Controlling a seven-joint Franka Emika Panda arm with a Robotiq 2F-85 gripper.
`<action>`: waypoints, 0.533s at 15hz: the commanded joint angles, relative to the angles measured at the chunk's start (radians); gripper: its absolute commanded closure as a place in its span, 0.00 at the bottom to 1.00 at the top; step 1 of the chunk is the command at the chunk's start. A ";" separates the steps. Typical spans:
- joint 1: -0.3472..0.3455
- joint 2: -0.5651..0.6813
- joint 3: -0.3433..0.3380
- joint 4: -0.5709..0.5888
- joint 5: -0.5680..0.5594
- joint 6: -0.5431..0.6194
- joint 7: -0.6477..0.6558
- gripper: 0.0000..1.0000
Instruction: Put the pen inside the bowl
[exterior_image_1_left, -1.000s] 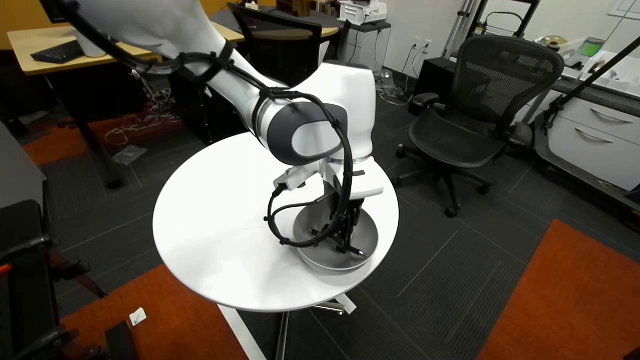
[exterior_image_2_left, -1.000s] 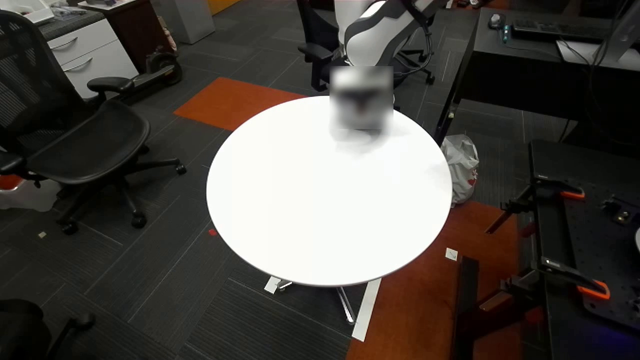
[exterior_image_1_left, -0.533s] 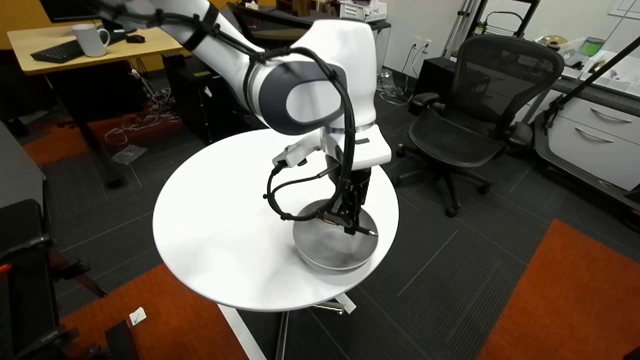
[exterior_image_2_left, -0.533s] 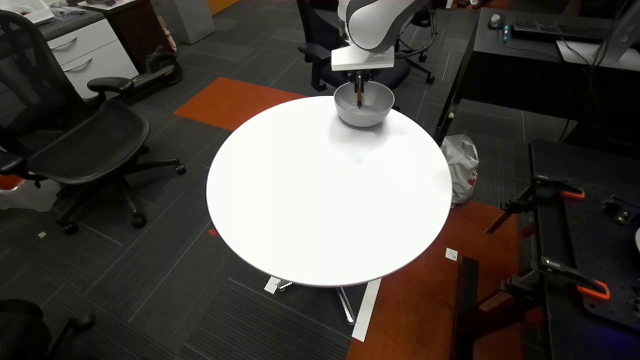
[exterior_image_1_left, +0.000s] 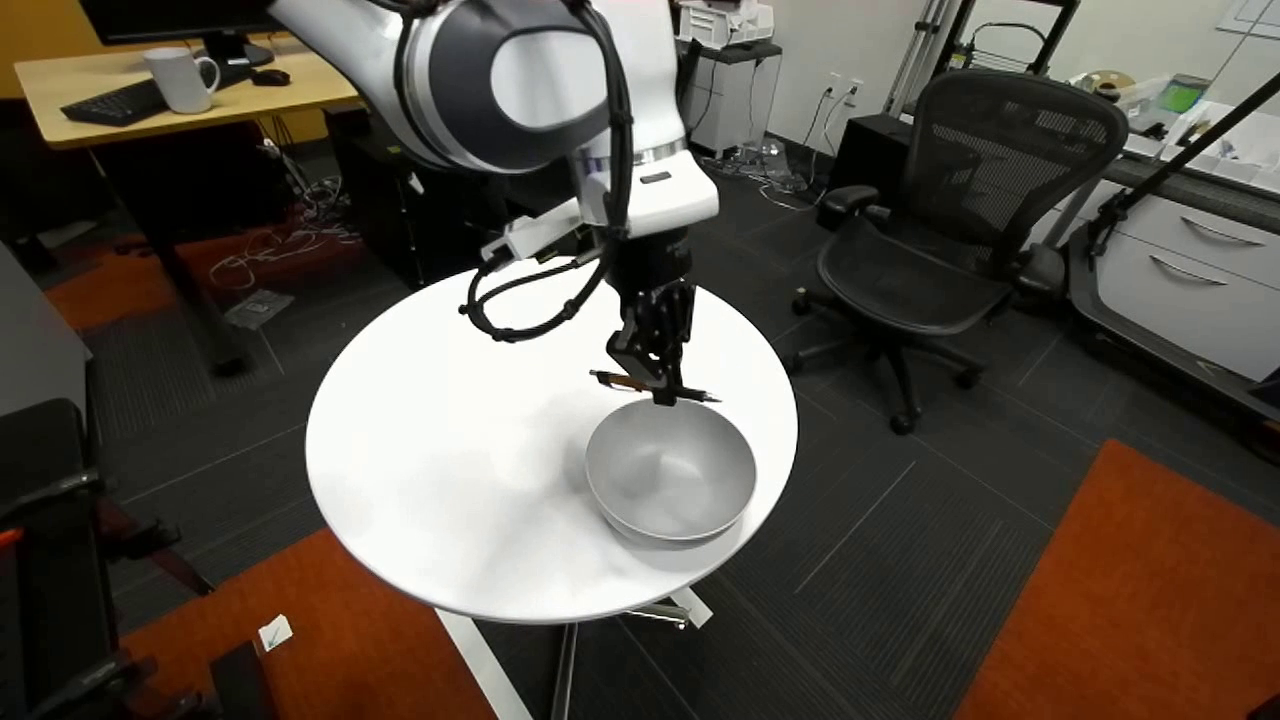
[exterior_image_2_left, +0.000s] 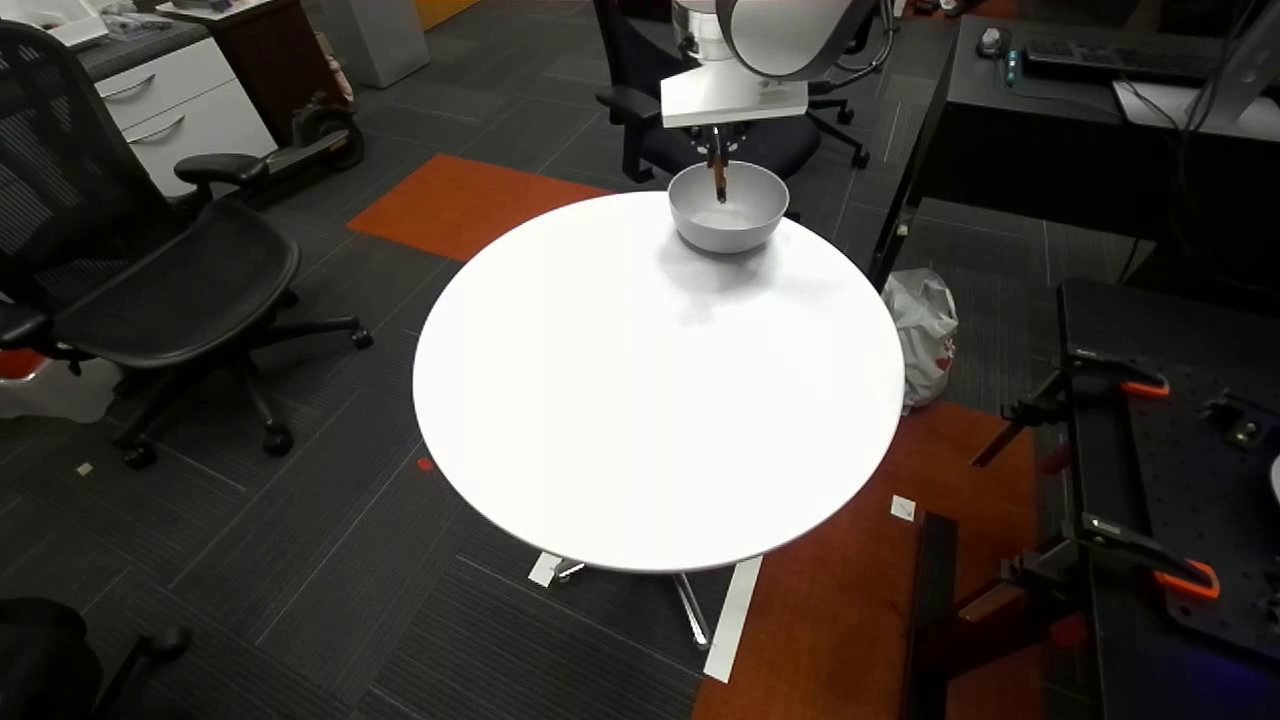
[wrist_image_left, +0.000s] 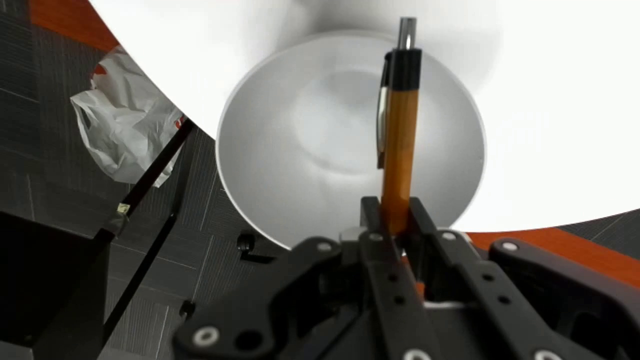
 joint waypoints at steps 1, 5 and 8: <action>0.092 -0.099 -0.009 -0.153 -0.106 0.068 0.131 0.96; 0.169 -0.155 0.003 -0.263 -0.231 0.146 0.248 0.96; 0.192 -0.191 0.016 -0.341 -0.288 0.207 0.298 0.96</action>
